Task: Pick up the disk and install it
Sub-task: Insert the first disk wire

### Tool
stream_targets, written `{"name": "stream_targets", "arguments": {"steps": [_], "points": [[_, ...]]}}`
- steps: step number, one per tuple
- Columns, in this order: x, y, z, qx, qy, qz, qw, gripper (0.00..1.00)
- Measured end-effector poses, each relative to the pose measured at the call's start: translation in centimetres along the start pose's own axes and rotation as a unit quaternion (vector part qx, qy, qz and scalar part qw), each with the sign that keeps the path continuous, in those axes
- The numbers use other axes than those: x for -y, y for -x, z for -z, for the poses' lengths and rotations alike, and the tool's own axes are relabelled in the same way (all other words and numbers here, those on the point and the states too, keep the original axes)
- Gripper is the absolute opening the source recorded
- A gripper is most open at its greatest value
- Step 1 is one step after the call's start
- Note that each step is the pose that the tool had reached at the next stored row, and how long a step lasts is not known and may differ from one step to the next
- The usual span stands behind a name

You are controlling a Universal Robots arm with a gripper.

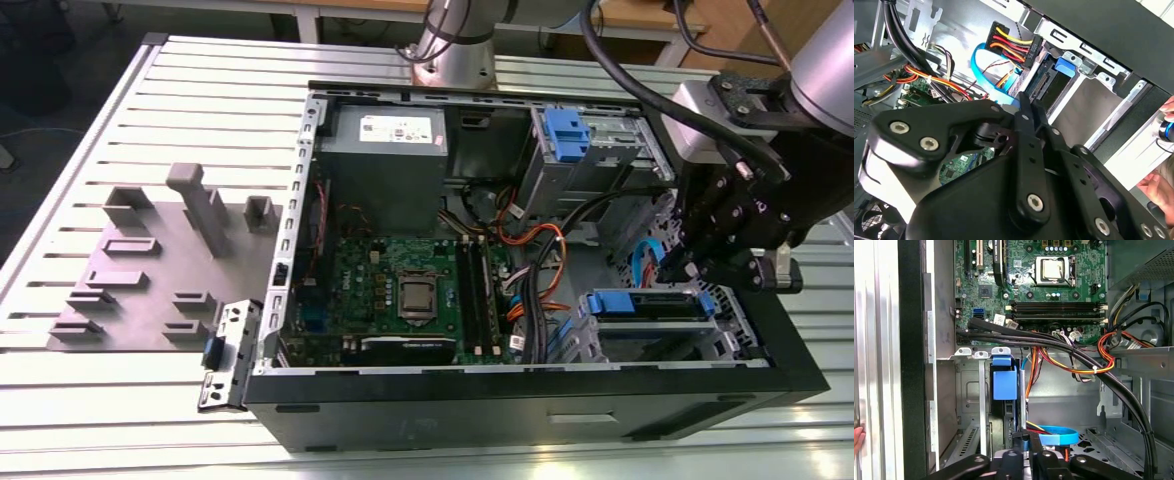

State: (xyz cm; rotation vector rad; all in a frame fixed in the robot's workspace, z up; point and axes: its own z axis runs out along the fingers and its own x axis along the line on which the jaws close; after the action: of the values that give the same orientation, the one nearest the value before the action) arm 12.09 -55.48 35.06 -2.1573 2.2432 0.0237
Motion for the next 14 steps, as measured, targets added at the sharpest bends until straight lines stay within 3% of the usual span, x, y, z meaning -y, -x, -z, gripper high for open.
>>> {"name": "stream_targets", "arguments": {"steps": [9, 14], "points": [[-0.01, 0.00, -0.01, 0.0000, 0.0000, 0.000, 1.00000, 0.16], [-0.19, -0.10, -0.16, 0.0014, -0.0031, 0.000, 0.99999, 0.16]]}}
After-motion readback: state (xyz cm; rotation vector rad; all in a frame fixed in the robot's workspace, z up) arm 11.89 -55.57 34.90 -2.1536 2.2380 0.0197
